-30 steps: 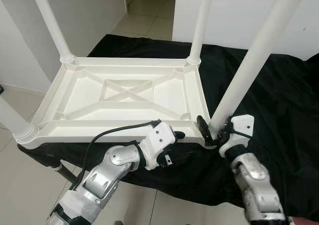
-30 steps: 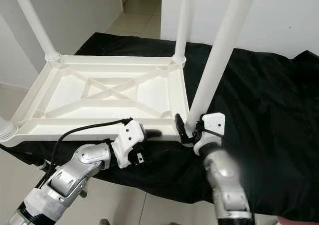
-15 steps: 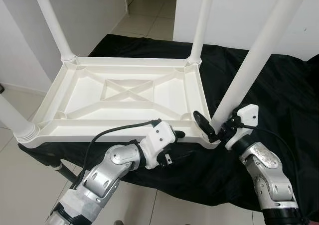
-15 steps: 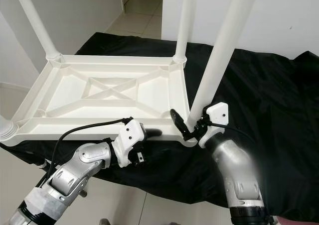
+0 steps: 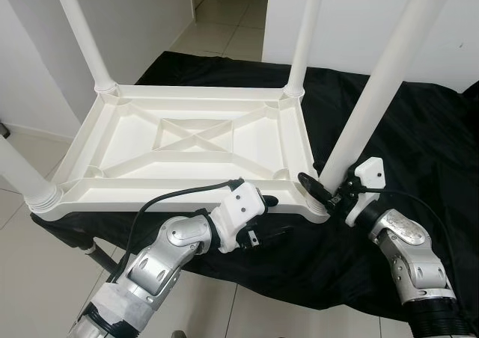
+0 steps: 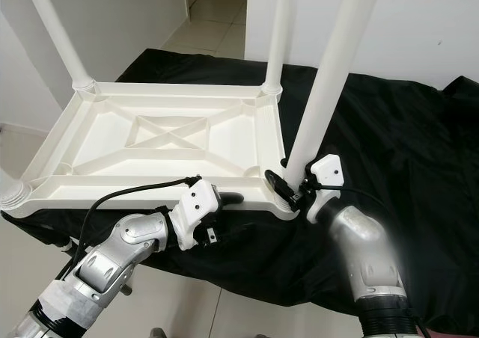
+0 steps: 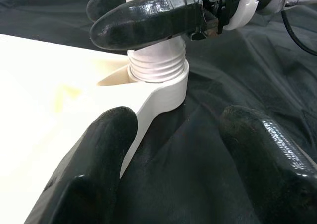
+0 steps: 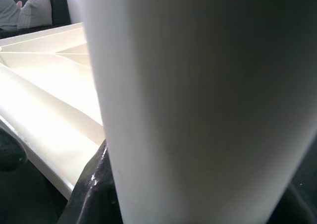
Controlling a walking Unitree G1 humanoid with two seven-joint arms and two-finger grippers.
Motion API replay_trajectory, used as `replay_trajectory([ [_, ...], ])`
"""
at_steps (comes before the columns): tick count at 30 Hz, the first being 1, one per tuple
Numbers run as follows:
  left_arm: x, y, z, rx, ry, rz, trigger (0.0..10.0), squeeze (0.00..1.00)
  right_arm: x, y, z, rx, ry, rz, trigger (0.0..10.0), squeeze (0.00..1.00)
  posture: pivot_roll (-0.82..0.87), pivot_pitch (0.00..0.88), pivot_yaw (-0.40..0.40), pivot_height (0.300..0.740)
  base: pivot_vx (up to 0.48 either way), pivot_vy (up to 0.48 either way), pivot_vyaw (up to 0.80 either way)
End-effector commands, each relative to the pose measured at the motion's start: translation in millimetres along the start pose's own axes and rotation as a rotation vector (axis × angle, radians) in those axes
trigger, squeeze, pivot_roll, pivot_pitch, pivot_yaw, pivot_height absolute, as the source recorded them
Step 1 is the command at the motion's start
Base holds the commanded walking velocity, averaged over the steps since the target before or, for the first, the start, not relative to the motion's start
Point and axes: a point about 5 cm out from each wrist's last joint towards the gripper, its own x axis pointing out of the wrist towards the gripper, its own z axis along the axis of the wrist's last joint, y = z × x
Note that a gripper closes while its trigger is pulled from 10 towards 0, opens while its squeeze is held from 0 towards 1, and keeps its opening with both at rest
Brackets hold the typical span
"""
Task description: Building children table
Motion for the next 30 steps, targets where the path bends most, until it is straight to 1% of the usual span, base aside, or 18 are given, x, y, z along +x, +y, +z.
replay_trajectory([
  [1, -0.6, -1.3, 0, 0.007, -0.001, -0.037, 10.0, 0.0, -4.1, -0.4, -8, 0.015, 0.038, 0.004, 0.0, 0.0, -0.03, 0.072, -0.001, 0.74, 0.0, 0.0, 0.0],
  [4, -0.6, -1.3, 0, 0.007, -0.001, -0.037, 10.0, 0.0, -4.7, -0.2, -8, 0.016, 0.04, -0.001, 0.0, 0.0, -0.03, 0.072, -0.001, 0.74, 0.0, 0.0, 0.0],
  [5, -0.8, -1.1, 0, 0.008, -0.001, -0.036, 10.0, 0.0, -5.1, 0.7, -9, 0.02, 0.04, -0.005, 10.0, 0.0, -0.03, 0.076, 0.0, 0.74, 0.0, 0.0, 0.0],
  [9, -0.9, -1.2, 0, 0.01, -0.001, -0.035, 10.0, 0.0, -5.2, 4.1, -10, 0.043, 0.037, -0.035, 10.0, 0.0, -0.03, 0.076, 0.0, 0.74, 0.0, 0.0, 0.0],
  [12, -1.3, -0.3, 0, 0.013, -0.002, -0.026, 10.0, 0.0, -2.2, 6.4, -10, 0.044, 0.037, -0.112, 10.0, 0.0, -0.03, 0.08, -0.006, 0.74, 0.0, 0.0, 0.0],
  [13, -1.3, -0.3, 0, 0.013, -0.002, -0.026, 10.0, 0.0, -2.2, 6.4, -10, 0.044, 0.037, -0.112, 10.0, 0.0, -0.03, 0.08, -0.006, 0.74, 0.0, 0.0, 0.0],
  [15, -1.1, 0.3, 0, 0.014, -0.004, -0.021, 10.0, 0.0, -0.9, 6.8, -11, 0.043, 0.05, -0.168, 10.0, 0.0, -0.03, 0.08, -0.008, 0.74, 0.0, 0.0, 0.0],
  [16, -1.1, 0.3, 0, 0.014, -0.004, -0.021, 10.0, 0.0, -0.9, 6.8, -11, 0.043, 0.05, -0.168, 10.0, 0.0, -0.03, 0.08, -0.008, 0.74, 0.0, 0.0, 0.0],
  [20, -0.7, 1.6, 1, 0.015, -0.007, -0.016, 10.0, 0.0, 0.0, 15.8, -10, 0.055, 0.043, -0.265, 10.0, 0.0, -0.04, 0.081, -0.011, 0.74, 0.0, 0.0, 0.0],
  [21, -0.7, 1.6, 1, 0.015, -0.007, -0.016, 10.0, 0.0, 0.0, 15.8, -10, 0.055, 0.043, -0.265, 10.0, 0.0, -0.04, 0.081, -0.011, 0.74, 0.0, 0.0, 0.0],
  [23, -0.8, 2.1, 1, 0.015, -0.01, -0.013, 10.0, 0.0, -0.2, 25.7, -7, 0.08, 0.019, -0.313, 10.0, 0.0, -0.04, 0.081, -0.012, 0.74, 0.0, 0.0, 0.0],
  [24, -0.8, 2.1, 1, 0.015, -0.01, -0.013, 10.0, 0.0, -0.2, 25.7, -7, 0.08, 0.019, -0.313, 10.0, 0.0, -0.04, 0.081, -0.012, 0.74, 0.0, 0.0, 0.0],
  [25, -1.1, 2.4, 0, 0.014, -0.008, -0.013, 10.0, 0.0, 0.1, 31.1, -6, 0.113, 0.012, -0.372, 10.0, 0.0, -0.04, 0.079, -0.013, 0.74, 0.0, 0.0, 0.0],
  [27, -1.1, 2.4, 0, 0.013, -0.008, -0.013, 10.0, 0.0, 0.2, 32.6, -5, 0.121, 0.011, -0.391, 10.0, 0.0, -0.04, 0.079, -0.013, 0.74, 0.0, 0.0, 0.0],
  [29, -1.7, 1.4, -1, 0.009, -0.005, -0.021, 10.0, 0.0, -0.4, 36.4, -4, 0.141, 0.005, -0.479, 10.0, 0.0, -0.04, 0.078, -0.015, 0.74, 0.0, 0.0, 0.0],
  [30, -2.0, 0.2, -2, 0.0, -0.005, -0.03, 10.0, 0.15, -2.7, 37.9, -5, 0.157, 0.012, -0.563, 10.0, 0.0, -0.05, 0.075, -0.015, 0.74, 0.0, 0.0, 0.0],
])
